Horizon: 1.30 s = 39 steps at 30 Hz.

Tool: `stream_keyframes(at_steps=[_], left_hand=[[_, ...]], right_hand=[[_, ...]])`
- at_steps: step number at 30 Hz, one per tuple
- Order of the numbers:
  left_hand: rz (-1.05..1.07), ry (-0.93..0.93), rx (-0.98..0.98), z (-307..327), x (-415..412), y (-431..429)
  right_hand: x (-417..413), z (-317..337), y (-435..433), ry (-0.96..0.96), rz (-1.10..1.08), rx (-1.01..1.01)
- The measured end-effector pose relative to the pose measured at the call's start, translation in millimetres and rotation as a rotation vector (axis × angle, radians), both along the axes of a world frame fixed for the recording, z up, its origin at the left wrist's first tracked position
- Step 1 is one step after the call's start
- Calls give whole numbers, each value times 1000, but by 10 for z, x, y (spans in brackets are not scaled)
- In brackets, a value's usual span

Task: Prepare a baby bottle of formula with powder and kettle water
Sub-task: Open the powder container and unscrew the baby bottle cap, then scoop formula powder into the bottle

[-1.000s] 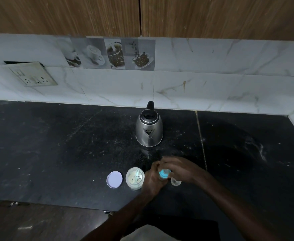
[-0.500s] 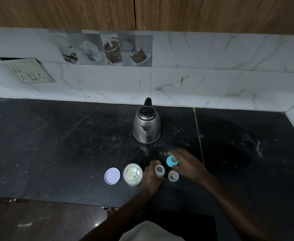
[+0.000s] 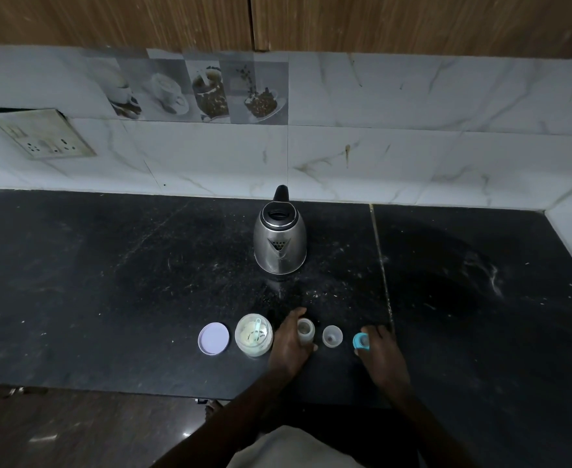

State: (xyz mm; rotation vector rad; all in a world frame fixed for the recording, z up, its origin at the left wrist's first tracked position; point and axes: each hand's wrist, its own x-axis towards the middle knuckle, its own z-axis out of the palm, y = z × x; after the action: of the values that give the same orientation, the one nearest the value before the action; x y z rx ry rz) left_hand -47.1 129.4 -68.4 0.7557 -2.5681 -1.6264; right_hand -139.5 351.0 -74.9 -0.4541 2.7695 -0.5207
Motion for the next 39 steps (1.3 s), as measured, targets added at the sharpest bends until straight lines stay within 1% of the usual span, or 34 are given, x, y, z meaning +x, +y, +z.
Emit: stream_keyframes(at_steps=[3,9,12,14,16,18,20,21,23,25,26,27,30,33,36,39], left_hand=[[-52,53,-45,130,81,31],[-12,312,-111,591,312,37],[41,383,-206,748,451,-208],[98,329,-300,705,544,-443],[115,187,-328,558,643,-668],[40,40,-352,329,729,-860],[-52,-64,-356,149,770,-984],[-79,-98,-335,101,775,-1020],[-89,-131,-239,98,758,-1041],[-74,-92,-157,126,737,-1032],[-69,-80,-168,159,726,-1017],[-68,-65,-202,185,717,-1006],[-63,-10,-301,241,718,-994],[-92,88,-434,326,718,-1010],[-109,199,-515,407,720,-1041],[-111,240,-568,517,686,-1084]], right_hand=[[26,-45,13,8,-2,2],[78,-20,-24,31,-11,57],[104,137,-120,153,-16,40],[129,328,-265,246,-37,-75],[172,530,-493,273,-18,-248],[216,700,-783,225,85,-407],[263,800,-1084,163,280,-448],[283,819,-1227,136,404,-417],[328,853,-1498,85,622,-272],[365,901,-1720,16,720,-70],[377,919,-1804,-3,747,25],[393,939,-1868,19,781,106],[414,951,-1980,187,937,298],[400,924,-2042,285,1017,386],[399,985,-2109,338,1120,437],[381,1028,-2142,357,1090,436]])
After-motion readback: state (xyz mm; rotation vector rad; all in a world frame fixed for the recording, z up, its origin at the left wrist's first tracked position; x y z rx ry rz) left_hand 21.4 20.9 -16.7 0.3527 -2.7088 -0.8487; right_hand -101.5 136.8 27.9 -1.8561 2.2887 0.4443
